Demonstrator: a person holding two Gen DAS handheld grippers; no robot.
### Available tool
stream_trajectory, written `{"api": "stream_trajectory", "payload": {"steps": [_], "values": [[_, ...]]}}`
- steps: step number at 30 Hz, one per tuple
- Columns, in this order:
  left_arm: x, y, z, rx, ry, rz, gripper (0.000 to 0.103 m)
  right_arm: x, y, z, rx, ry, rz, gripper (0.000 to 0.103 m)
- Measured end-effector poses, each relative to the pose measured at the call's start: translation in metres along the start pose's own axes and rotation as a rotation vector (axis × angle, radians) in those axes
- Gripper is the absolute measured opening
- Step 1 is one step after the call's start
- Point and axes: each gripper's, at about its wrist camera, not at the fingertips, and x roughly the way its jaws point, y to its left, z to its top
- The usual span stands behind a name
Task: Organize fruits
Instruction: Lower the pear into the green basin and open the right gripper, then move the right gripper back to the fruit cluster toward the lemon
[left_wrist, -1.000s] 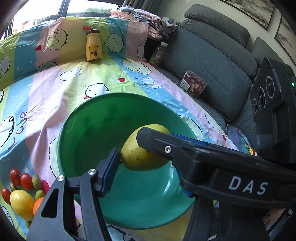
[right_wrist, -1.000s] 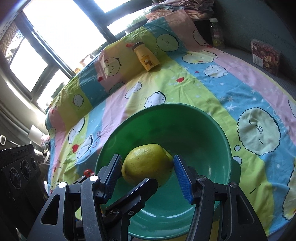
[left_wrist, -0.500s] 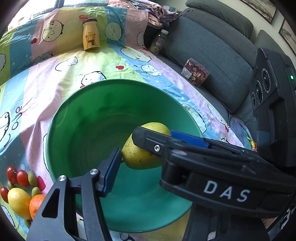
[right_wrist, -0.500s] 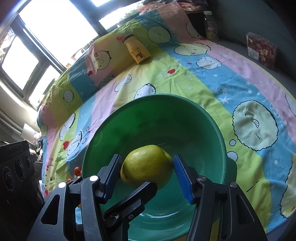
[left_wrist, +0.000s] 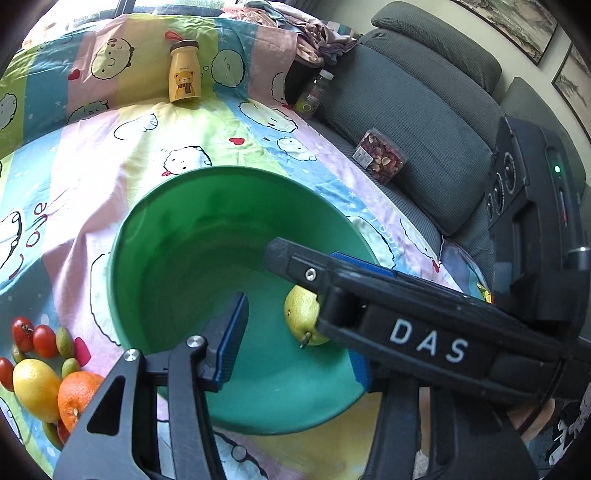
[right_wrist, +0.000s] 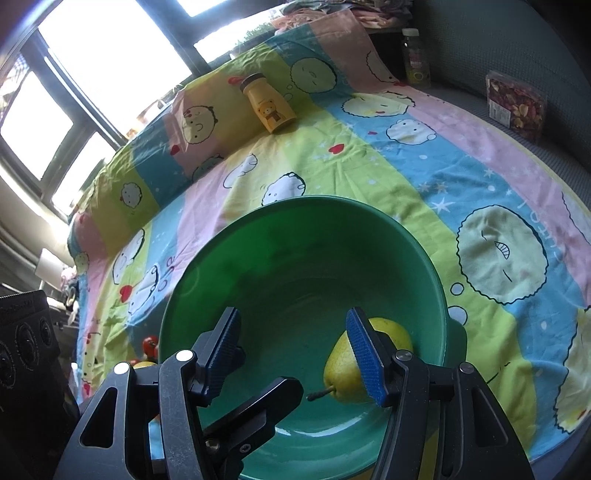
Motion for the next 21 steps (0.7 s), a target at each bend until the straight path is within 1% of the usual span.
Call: {"api": "stream_trajectory", "payload": {"steps": [3, 5, 7, 10, 11, 12, 14, 16, 18, 20, 21], "values": [[-0.023, 0.006, -0.003, -0.023, -0.038, -0.012, 0.057, -0.007, 0.008, -0.001, -0.016, -0.025, 0.022, 0.062], [-0.041, 0.013, -0.006, -0.056, -0.072, -0.013, 0.061, -0.012, 0.014, -0.002, -0.032, -0.044, 0.037, 0.062], [-0.061, 0.023, -0.011, -0.1, -0.111, -0.007, 0.073, -0.016, 0.022, -0.001, -0.046, -0.065, 0.052, 0.062], [-0.095, 0.04, -0.023, -0.167, -0.189, 0.001, 0.079, -0.021, 0.036, -0.003, -0.077, -0.089, 0.068, 0.068], [-0.106, 0.045, -0.027, -0.181, -0.21, 0.021, 0.082, -0.023, 0.041, -0.004, -0.091, -0.094, 0.07, 0.071], [-0.116, 0.05, -0.032, -0.194, -0.232, 0.053, 0.088, -0.024, 0.046, -0.006, -0.104, -0.097, 0.076, 0.072], [-0.136, 0.062, -0.043, -0.218, -0.279, 0.137, 0.088, -0.026, 0.056, -0.009, -0.125, -0.098, 0.096, 0.072], [-0.151, 0.072, -0.054, -0.229, -0.309, 0.23, 0.089, -0.028, 0.066, -0.012, -0.144, -0.099, 0.126, 0.075], [-0.163, 0.085, -0.066, -0.242, -0.315, 0.294, 0.089, -0.029, 0.078, -0.016, -0.165, -0.097, 0.171, 0.081], [-0.171, 0.101, -0.078, -0.261, -0.3, 0.322, 0.091, -0.029, 0.09, -0.021, -0.188, -0.083, 0.22, 0.082], [-0.173, 0.11, -0.084, -0.281, -0.29, 0.338, 0.094, -0.028, 0.097, -0.023, -0.201, -0.072, 0.243, 0.082]]}}
